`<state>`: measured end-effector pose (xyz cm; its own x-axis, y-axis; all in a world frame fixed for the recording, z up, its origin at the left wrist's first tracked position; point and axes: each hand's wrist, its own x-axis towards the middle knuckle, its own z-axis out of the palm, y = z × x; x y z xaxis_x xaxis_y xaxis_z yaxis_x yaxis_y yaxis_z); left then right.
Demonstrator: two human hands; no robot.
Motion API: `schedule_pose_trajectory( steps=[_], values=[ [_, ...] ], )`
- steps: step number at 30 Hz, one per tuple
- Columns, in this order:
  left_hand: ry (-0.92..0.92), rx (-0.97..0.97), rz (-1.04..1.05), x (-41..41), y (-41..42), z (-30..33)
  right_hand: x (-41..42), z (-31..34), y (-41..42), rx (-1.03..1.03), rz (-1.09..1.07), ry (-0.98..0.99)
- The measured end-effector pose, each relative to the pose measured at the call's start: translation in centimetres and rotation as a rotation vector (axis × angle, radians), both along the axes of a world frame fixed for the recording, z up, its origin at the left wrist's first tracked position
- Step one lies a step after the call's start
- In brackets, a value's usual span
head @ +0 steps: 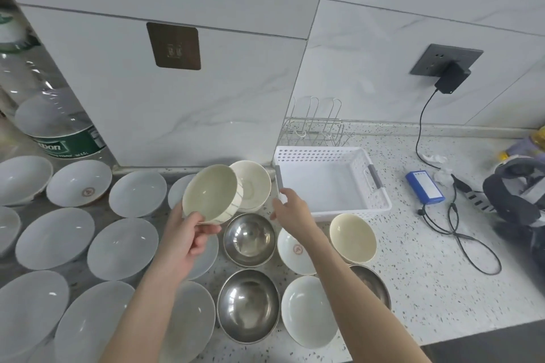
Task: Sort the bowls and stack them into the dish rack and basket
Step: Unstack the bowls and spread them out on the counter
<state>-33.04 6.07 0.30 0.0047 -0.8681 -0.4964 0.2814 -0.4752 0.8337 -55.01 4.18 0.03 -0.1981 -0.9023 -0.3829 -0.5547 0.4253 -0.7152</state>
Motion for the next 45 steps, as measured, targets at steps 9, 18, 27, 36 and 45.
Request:
schedule_pose_trajectory(
  steps=[9,18,27,36,45],
  values=[
    [0.152,0.108,0.046,4.5,2.0,0.6,3.9,-2.1,-3.7,0.065,-0.1,0.085],
    [0.145,0.147,0.016,6.2,3.6,-0.5,4.3,-2.3,-3.9,-0.013,-0.184,0.041],
    [0.151,0.135,0.008,5.7,3.9,0.2,4.6,-0.4,-3.3,0.025,-0.367,-0.354],
    [0.121,0.06,-0.015,1.9,5.2,1.8,-1.4,3.5,0.5,-0.079,-0.599,-0.871],
    [0.156,0.022,-0.046,-8.7,7.1,1.9,-14.9,3.2,8.3,-0.205,-0.783,-0.832]
  ],
)
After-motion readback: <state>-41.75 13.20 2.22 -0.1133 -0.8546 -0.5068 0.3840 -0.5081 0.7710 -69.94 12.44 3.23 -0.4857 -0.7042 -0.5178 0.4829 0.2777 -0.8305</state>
